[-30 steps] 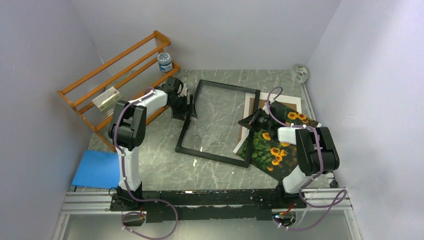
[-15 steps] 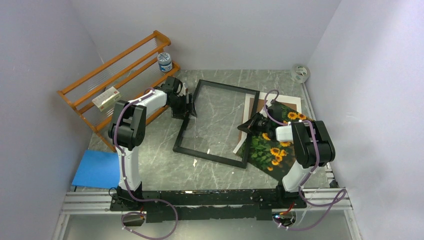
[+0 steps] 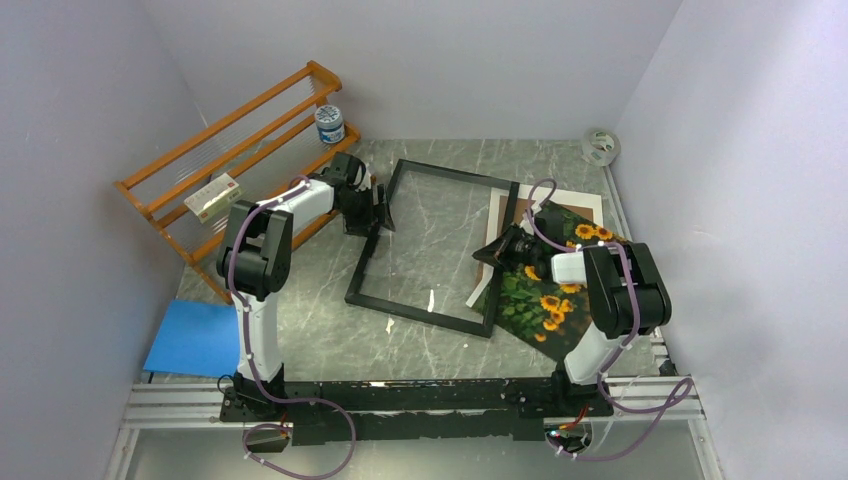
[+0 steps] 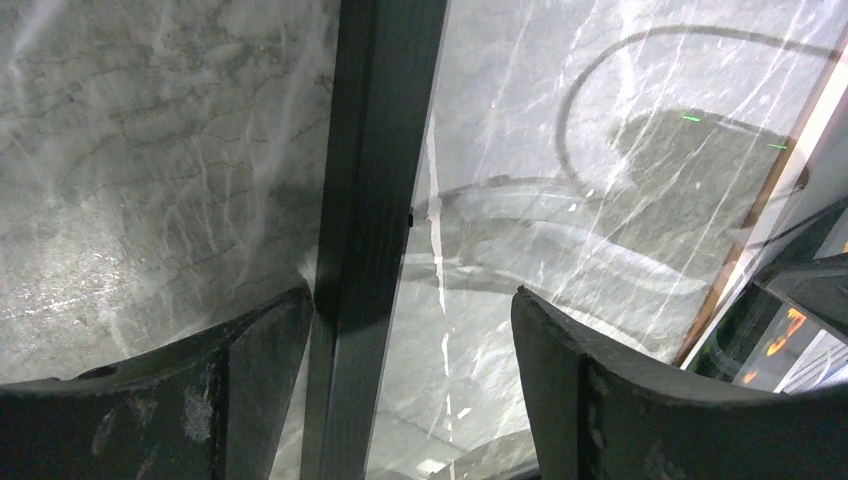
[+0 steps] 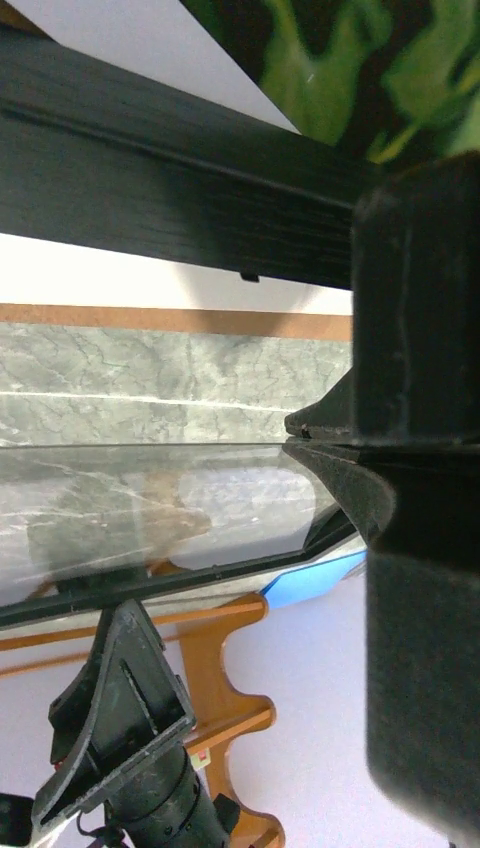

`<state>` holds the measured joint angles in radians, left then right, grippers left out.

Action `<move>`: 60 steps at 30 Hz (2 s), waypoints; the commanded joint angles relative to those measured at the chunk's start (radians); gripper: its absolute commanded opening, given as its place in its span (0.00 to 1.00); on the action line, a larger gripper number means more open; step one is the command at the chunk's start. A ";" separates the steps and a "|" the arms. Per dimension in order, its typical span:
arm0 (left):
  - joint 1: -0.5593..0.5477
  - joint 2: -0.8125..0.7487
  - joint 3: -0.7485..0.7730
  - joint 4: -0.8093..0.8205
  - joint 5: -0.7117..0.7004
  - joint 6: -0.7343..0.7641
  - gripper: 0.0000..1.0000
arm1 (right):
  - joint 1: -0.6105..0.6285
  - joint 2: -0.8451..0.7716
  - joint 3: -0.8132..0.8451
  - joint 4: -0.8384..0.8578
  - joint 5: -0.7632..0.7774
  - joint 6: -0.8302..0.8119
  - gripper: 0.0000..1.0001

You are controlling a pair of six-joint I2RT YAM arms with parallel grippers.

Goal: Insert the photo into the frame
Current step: Place the photo frame item in the photo frame.

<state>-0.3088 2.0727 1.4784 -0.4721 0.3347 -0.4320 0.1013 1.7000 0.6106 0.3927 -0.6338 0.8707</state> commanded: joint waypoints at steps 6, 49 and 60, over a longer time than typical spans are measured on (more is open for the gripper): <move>0.019 0.078 -0.038 0.001 -0.079 -0.011 0.80 | 0.002 -0.038 -0.046 0.089 0.008 0.004 0.00; 0.103 -0.143 -0.126 0.037 -0.204 -0.134 0.80 | 0.030 -0.066 0.009 0.529 -0.238 0.246 0.00; 0.102 -0.228 -0.208 0.076 -0.134 -0.088 0.53 | 0.111 -0.227 0.275 0.054 -0.107 0.099 0.00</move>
<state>-0.2138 1.9179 1.2884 -0.4210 0.2092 -0.5411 0.1890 1.5150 0.7898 0.5854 -0.7998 1.0451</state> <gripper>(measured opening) 0.539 0.010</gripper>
